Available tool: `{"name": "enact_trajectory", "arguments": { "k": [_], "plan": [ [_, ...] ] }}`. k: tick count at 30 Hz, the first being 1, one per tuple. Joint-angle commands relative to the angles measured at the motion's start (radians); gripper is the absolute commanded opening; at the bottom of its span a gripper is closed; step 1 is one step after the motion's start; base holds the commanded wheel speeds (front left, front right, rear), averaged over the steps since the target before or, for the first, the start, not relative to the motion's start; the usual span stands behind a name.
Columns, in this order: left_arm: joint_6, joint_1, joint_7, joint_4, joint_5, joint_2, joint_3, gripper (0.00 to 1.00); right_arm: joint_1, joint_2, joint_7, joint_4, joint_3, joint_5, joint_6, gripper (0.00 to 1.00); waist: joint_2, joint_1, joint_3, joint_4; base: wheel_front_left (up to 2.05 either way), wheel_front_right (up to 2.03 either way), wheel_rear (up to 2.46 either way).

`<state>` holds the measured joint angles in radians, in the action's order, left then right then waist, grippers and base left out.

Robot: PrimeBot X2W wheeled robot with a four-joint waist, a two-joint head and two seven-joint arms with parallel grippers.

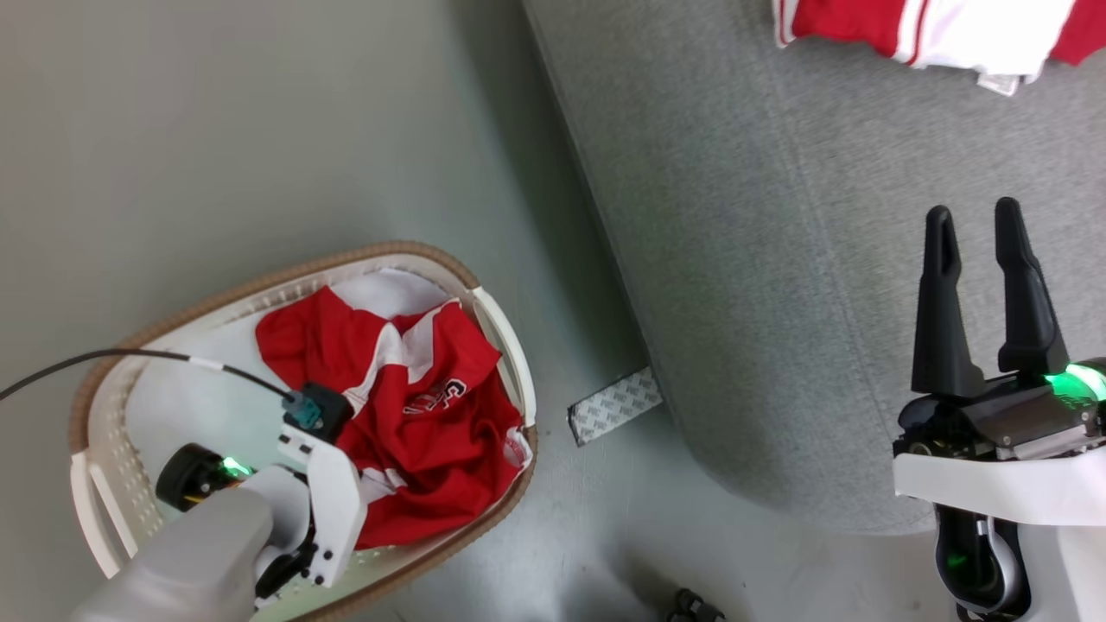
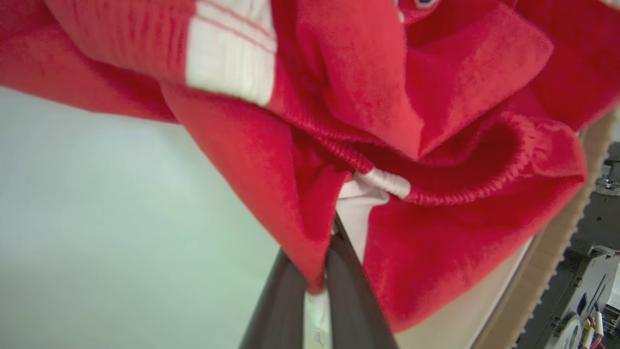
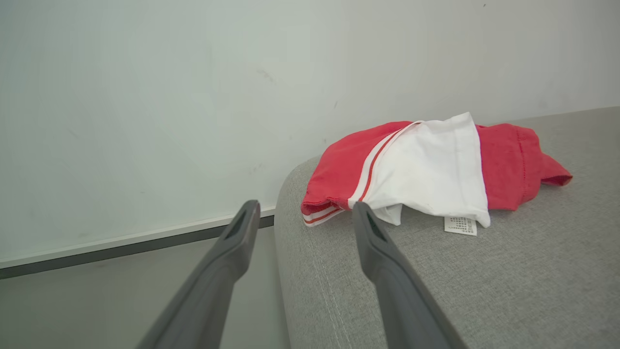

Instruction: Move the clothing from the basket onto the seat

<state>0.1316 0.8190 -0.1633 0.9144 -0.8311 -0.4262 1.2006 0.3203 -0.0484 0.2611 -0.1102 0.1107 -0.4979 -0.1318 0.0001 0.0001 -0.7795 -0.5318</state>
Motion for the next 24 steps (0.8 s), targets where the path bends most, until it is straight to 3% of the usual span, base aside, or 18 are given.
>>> {"name": "enact_trajectory", "arguments": {
  "k": [1,7,24],
  "plan": [
    [-0.001,-0.004,0.02,0.007,-0.018,-0.008,0.004,0.0,0.01,0.0,0.003,0.009,0.004,-0.004,0.002,1.0,-0.0001,-0.0001,0.021,-0.006,0.0,0.0,0.0],
    [-0.001,-0.044,0.093,0.022,-0.067,0.03,0.019,0.0,0.018,-0.001,0.003,0.035,-0.012,0.028,0.002,1.0,-0.0001,-0.0001,0.13,0.01,0.0,0.0,0.0],
    [-0.001,-0.094,0.368,-0.064,-0.16,0.147,0.05,0.0,-0.039,-0.001,0.003,0.137,-0.064,0.163,0.002,1.0,-0.0001,-0.0001,0.495,0.216,0.0,0.0,0.0]
  ]
}}
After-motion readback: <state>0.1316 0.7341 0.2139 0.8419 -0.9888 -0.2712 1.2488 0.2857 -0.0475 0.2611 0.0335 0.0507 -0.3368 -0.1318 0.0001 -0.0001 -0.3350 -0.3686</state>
